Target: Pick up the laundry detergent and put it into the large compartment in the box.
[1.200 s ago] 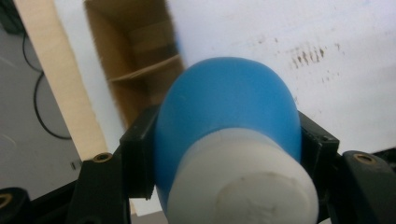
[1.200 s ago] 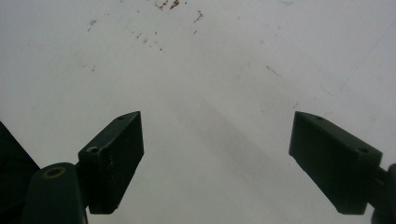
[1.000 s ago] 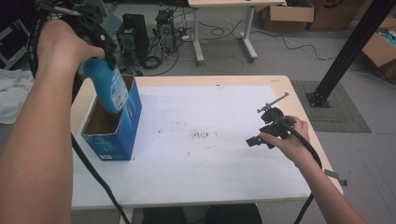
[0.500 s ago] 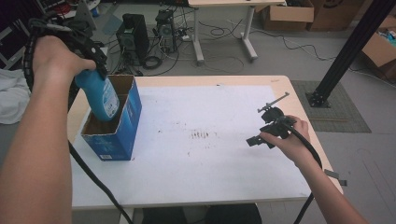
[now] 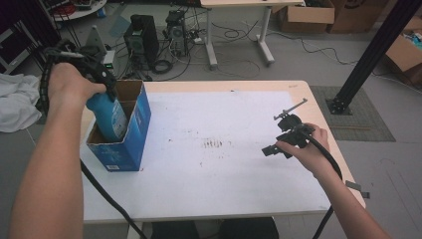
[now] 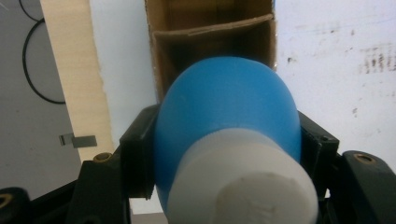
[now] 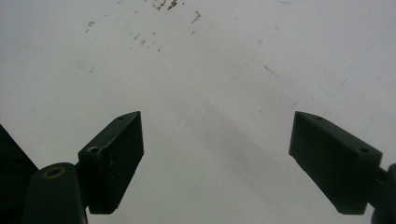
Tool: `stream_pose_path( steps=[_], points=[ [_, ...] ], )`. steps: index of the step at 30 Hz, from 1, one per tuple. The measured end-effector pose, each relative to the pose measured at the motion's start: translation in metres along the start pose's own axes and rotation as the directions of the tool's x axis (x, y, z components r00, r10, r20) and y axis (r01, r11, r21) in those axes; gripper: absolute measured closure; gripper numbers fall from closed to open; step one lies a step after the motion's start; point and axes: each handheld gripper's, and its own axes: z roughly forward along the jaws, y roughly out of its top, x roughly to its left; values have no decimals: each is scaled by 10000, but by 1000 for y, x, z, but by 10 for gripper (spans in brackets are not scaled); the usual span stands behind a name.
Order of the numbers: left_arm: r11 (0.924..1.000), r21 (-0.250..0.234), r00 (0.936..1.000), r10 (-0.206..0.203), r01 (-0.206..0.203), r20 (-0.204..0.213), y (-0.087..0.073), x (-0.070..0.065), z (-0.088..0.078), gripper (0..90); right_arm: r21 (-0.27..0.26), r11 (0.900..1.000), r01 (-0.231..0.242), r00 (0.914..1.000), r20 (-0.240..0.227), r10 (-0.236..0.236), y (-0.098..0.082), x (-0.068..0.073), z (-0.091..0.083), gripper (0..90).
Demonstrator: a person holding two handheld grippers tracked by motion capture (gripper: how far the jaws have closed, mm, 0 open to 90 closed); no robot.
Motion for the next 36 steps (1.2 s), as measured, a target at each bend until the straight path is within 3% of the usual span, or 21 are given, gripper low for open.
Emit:
stream_pose_path(
  steps=[10,18,36],
  points=[
    [9992,381,9999,-141,137,100,-1,1,37,381,62,10000,-46,10000,-22,46,-1,1,3,177],
    [9982,582,9998,-121,130,-163,-2,-4,63,381,103,9999,-59,10000,-29,59,-3,0,4,177],
    [9970,754,9994,-162,185,-306,-7,-5,94,380,100,9999,-116,9999,-73,116,-5,-1,7,176]
  ],
)
